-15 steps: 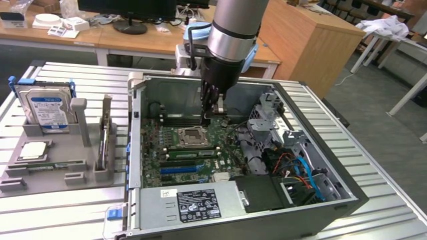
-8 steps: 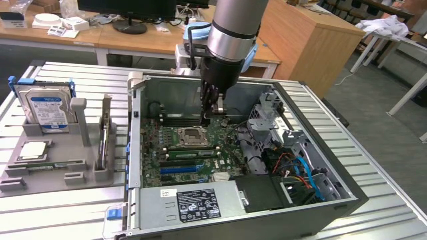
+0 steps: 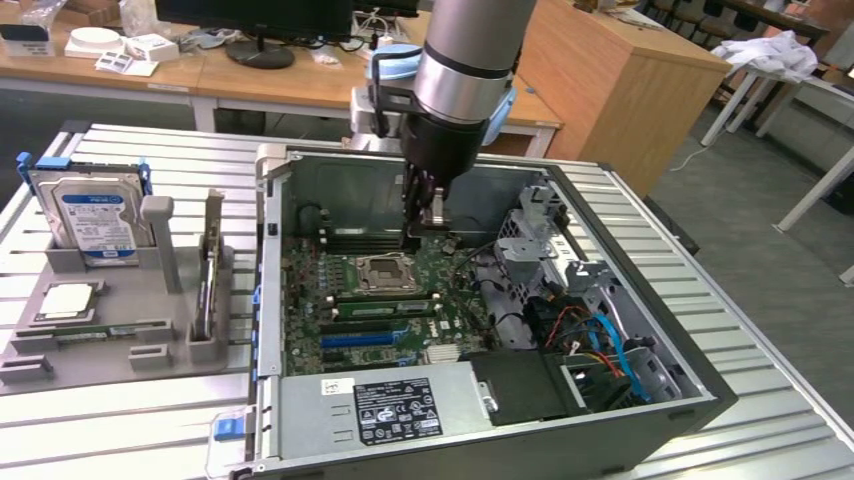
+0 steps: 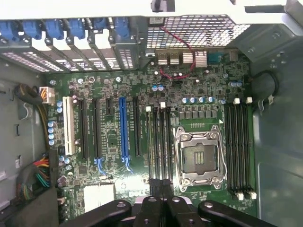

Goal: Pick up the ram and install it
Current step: 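Press down the ram until it locks into place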

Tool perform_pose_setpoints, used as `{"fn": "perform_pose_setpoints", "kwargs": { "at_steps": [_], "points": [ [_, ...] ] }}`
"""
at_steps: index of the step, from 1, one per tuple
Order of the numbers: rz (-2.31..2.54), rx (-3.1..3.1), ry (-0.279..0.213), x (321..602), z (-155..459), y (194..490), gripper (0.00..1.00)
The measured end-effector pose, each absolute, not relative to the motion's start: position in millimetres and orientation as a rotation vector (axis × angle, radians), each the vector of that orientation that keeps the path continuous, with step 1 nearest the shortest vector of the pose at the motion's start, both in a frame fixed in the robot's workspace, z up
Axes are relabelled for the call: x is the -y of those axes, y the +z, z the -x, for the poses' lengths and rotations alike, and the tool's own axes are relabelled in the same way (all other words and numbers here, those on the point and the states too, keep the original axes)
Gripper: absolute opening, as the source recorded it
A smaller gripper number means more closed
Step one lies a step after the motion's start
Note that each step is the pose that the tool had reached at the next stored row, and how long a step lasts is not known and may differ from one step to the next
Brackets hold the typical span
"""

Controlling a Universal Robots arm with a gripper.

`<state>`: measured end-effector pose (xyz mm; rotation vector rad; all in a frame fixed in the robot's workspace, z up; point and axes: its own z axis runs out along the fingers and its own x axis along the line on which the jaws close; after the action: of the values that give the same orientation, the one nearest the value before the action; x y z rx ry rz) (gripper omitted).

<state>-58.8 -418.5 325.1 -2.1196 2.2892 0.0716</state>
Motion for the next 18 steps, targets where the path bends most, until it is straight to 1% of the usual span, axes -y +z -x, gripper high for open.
{"fn": "perform_pose_setpoints", "kwargs": {
  "at_steps": [18],
  "points": [
    [1.887, -2.479, 0.068, 418.5, 60.7, 324.7, 0.11]
  ]
}}
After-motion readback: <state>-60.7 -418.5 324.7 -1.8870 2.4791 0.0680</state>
